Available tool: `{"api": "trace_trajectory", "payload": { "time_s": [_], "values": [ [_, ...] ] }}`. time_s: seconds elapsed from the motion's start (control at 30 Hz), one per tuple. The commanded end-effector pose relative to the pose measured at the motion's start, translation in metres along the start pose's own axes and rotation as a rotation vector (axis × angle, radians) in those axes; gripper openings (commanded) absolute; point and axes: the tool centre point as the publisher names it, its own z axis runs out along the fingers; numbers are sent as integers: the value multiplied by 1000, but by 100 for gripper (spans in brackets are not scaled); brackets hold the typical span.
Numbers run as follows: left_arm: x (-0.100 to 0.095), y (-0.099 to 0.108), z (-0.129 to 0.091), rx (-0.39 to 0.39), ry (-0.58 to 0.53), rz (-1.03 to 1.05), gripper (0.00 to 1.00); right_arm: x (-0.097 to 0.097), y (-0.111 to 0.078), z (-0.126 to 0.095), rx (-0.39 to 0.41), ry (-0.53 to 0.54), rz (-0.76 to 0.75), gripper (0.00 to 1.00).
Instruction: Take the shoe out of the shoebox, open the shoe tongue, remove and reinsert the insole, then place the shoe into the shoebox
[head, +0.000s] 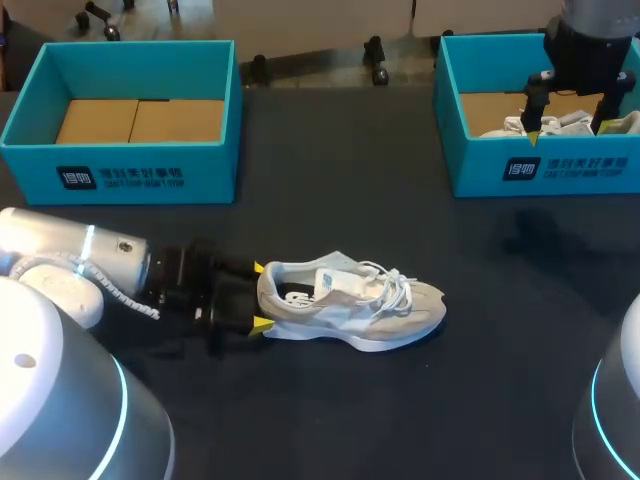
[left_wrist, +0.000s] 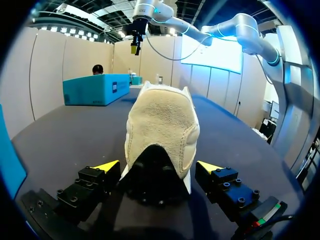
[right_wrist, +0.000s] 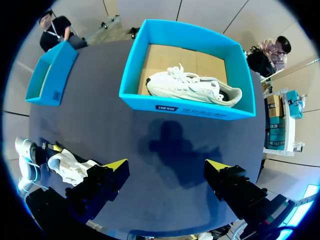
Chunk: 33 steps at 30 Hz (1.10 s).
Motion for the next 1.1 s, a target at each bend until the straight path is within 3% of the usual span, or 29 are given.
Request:
{"api": "trace_trajectory", "payload": {
  "time_s": [0.03, 0.67, 1.1],
  "values": [
    [-4, 1, 3, -7, 2, 11, 100, 0, -1, 1, -2, 2, 0, 100],
    [-11, -2, 15, -16, 41, 56, 100, 0, -1, 1, -2, 2, 0, 100],
    [-5, 1, 18, -21, 58, 57, 100, 0, -1, 1, -2, 2, 0, 100]
  ]
}}
